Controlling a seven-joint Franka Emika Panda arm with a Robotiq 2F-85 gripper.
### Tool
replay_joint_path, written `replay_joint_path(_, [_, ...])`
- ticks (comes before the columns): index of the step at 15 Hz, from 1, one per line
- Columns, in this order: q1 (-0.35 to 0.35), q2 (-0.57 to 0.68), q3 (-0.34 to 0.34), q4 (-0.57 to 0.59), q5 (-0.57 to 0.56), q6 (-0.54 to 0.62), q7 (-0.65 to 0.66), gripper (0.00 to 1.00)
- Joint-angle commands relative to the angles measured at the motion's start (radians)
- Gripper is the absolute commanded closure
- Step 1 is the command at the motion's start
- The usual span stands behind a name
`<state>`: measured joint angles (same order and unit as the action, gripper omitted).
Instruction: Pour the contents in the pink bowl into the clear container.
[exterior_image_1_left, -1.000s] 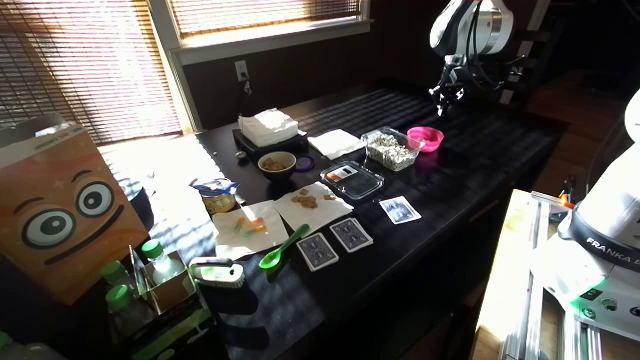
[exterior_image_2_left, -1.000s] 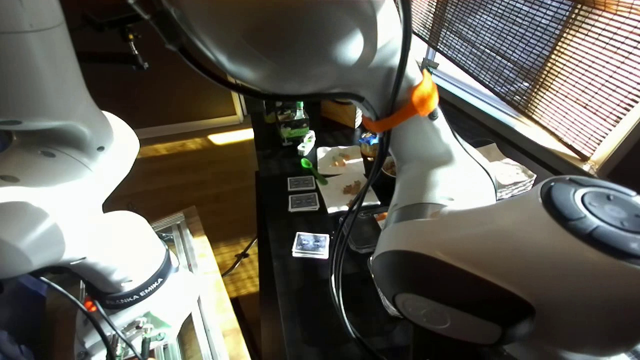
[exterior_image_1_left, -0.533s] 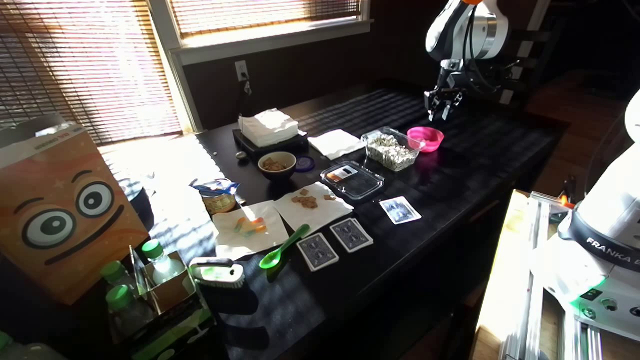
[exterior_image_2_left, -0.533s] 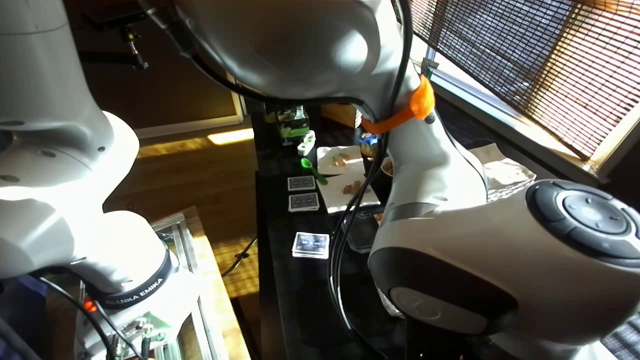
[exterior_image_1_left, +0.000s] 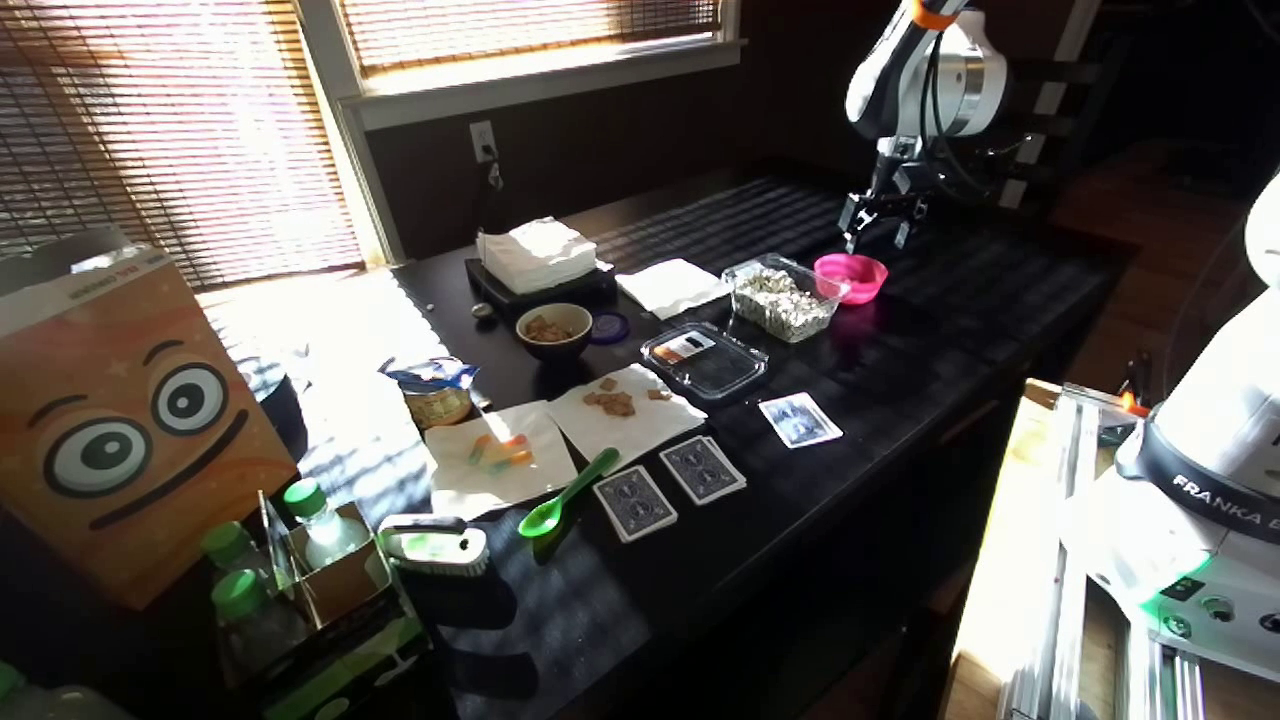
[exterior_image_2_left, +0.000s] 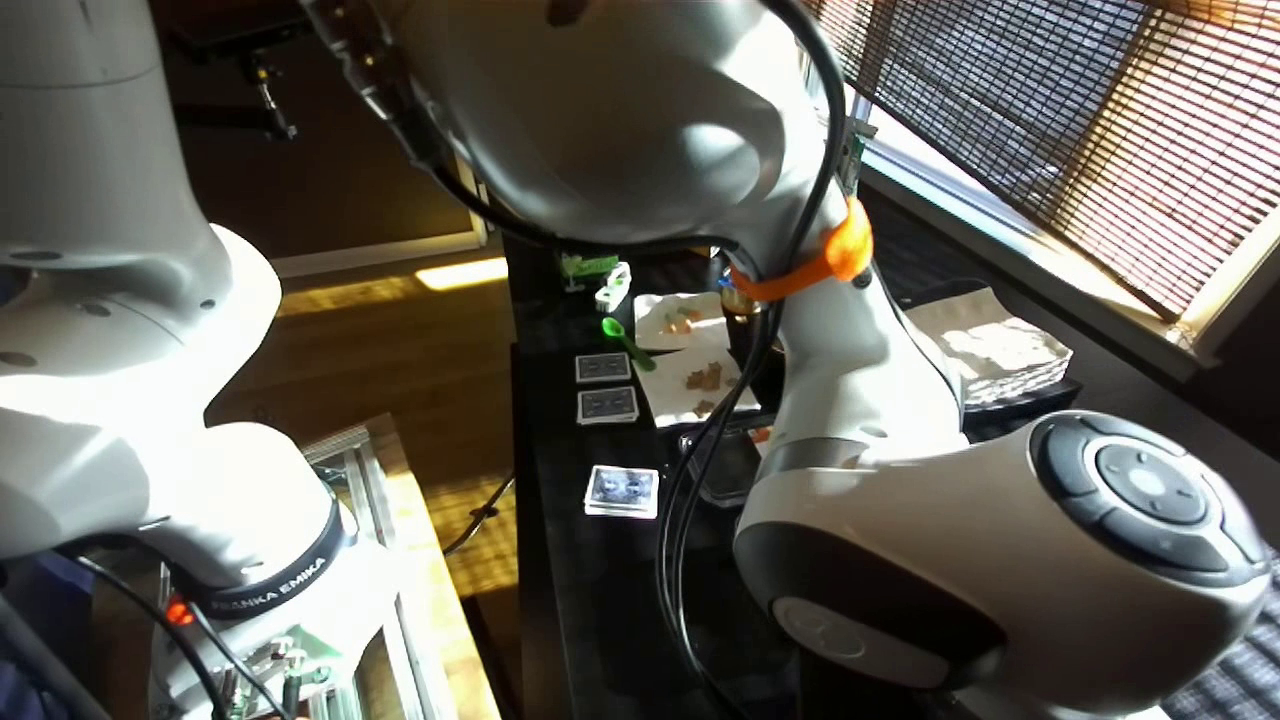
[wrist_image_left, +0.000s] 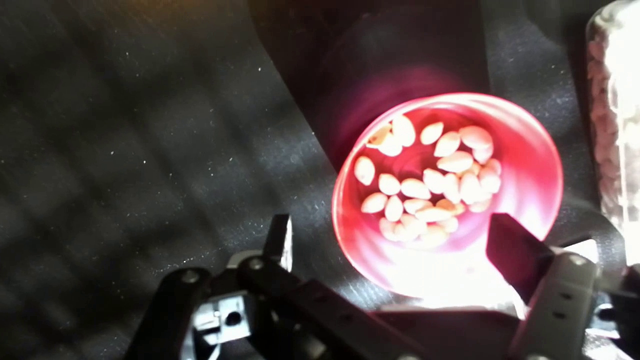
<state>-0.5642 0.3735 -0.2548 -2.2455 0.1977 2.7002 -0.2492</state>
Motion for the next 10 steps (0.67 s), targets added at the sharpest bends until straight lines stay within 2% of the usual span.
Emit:
replay_joint_path(1, [-0.029,0.046,0.028,0.025,0.035,0.012,-0.040,0.00])
replay_joint_path(3, [-0.010,0.024,0.009,0.004,-0.001,0.000,-0.001,0.00])
replay_joint_path(10, [-0.020,0.043,0.017,0.014,-0.002,0.000,-0.001,0.00])
